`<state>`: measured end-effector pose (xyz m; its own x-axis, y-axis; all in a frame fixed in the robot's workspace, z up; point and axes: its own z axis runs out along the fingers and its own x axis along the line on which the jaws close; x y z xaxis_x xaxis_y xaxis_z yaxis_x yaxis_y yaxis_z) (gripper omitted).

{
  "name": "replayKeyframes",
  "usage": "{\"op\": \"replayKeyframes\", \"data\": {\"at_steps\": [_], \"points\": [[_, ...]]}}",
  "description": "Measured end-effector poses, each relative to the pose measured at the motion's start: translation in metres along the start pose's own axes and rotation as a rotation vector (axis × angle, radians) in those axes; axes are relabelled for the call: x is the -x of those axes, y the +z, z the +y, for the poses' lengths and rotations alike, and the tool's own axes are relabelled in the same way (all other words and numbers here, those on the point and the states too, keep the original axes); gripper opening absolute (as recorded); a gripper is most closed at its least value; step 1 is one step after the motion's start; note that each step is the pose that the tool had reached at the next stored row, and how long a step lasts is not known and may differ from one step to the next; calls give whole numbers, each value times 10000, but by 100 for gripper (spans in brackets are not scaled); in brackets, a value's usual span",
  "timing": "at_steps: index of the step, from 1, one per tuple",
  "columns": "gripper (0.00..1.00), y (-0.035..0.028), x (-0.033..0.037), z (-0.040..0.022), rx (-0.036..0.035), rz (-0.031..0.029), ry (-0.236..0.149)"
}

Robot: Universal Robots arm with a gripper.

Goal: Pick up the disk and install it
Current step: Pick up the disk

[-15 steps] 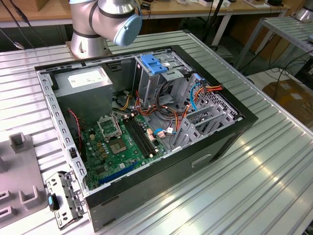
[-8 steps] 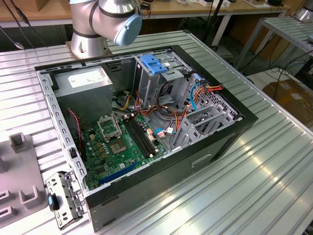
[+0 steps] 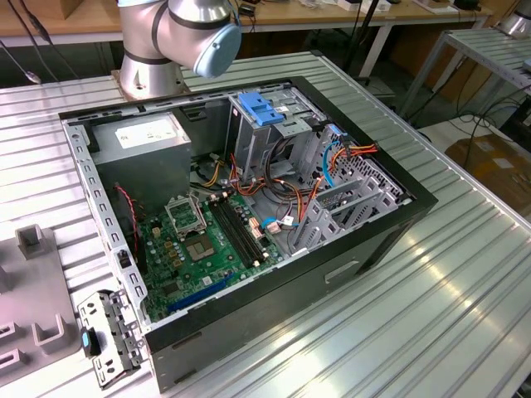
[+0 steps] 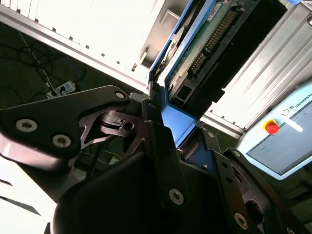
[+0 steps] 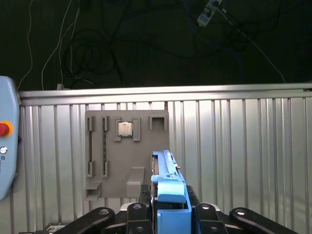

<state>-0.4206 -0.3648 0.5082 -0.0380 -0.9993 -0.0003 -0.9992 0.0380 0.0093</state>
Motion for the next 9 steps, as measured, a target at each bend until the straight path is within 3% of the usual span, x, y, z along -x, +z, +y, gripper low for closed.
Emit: {"op": "replayKeyframes", "data": {"at_steps": [9], "points": [[37, -2, 7, -178, 0, 0, 0]]}}
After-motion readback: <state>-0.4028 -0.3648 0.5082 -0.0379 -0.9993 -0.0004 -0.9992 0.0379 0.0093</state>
